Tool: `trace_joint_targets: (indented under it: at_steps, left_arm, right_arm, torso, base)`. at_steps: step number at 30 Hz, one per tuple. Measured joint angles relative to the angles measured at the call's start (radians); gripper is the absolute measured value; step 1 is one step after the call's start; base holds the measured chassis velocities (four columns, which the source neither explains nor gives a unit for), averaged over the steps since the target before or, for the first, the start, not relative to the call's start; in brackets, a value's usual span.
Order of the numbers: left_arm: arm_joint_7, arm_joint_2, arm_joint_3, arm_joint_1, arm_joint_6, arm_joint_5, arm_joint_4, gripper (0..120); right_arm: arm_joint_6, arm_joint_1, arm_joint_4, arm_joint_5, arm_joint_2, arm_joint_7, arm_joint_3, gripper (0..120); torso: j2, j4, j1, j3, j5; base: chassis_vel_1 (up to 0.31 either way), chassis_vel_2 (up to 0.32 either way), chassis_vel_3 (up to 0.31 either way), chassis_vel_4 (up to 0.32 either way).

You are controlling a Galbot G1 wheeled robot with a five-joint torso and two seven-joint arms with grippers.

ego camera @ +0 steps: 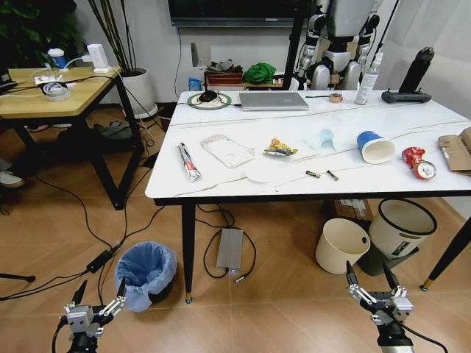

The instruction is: Pick up the trash bin and place the trash from the table into it.

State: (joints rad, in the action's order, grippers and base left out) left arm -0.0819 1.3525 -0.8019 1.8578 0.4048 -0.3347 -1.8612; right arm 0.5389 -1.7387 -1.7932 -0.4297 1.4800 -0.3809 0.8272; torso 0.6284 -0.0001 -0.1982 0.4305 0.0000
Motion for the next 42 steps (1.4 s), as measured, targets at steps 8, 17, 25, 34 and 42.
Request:
trace_joint_targets:
  at_steps: [8, 17, 25, 34, 42]
  left_arm:
    - [0.000, 0.000, -0.002, 0.001, 0.001, -0.003, 0.001, 100]
    - [0.000, 0.001, -0.002, 0.001, 0.000, -0.003, 0.003, 100]
    - [0.000, 0.003, -0.002, 0.000, -0.002, -0.001, 0.008, 100]
    - [0.001, 0.005, -0.001, 0.000, -0.004, 0.001, 0.009, 100]
    - [0.003, 0.005, 0.000, 0.000, -0.006, 0.002, 0.012, 100]
  right_arm:
    - [0.000, 0.002, 0.002, 0.001, 0.006, 0.000, -0.004, 100]
    - [0.001, 0.006, 0.006, 0.002, 0.009, 0.000, -0.007, 100]
    - [0.005, 0.008, 0.013, 0.002, 0.010, -0.002, -0.009, 100]
    - [0.006, 0.008, 0.014, 0.003, 0.012, -0.002, -0.011, 100]
    - [0.009, 0.010, 0.018, 0.005, 0.013, -0.003, -0.013, 100]
  torso:
    - [-0.034, 0.0000, 0.014, -0.020, 0.0000]
    - [-0.069, 0.0000, 0.028, -0.041, 0.0000]
    - [-0.104, 0.0000, 0.040, -0.064, 0.0000]
    - [-0.136, 0.0000, 0.052, -0.084, 0.0000]
    - [-0.170, 0.0000, 0.065, -0.105, 0.0000]
  base:
    - [0.000, 0.000, 0.000, 0.000]
    - [0.000, 0.000, 0.000, 0.000]
    - [0.000, 0.000, 0.000, 0.000]
    - [0.000, 0.000, 0.000, 0.000]
    - [0.000, 0.000, 0.000, 0.000]
